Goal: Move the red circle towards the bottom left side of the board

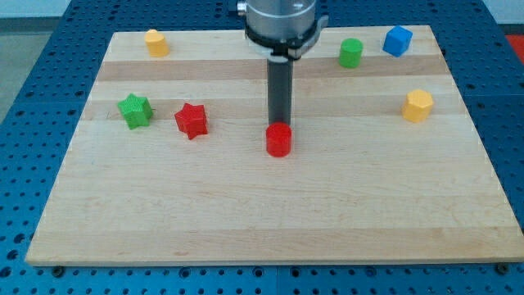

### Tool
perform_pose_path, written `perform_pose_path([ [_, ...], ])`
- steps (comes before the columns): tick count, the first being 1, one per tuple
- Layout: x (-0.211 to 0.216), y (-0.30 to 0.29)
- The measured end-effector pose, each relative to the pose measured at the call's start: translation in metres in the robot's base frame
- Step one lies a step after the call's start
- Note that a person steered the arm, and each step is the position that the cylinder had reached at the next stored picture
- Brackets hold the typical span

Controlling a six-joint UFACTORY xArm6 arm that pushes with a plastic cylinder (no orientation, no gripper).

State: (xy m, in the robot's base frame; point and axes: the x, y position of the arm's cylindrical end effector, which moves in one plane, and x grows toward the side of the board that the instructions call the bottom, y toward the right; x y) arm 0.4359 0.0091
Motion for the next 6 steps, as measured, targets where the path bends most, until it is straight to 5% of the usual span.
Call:
perform_pose_path([
  [3, 0.016, 0.049],
  [6, 0.021, 0.019],
])
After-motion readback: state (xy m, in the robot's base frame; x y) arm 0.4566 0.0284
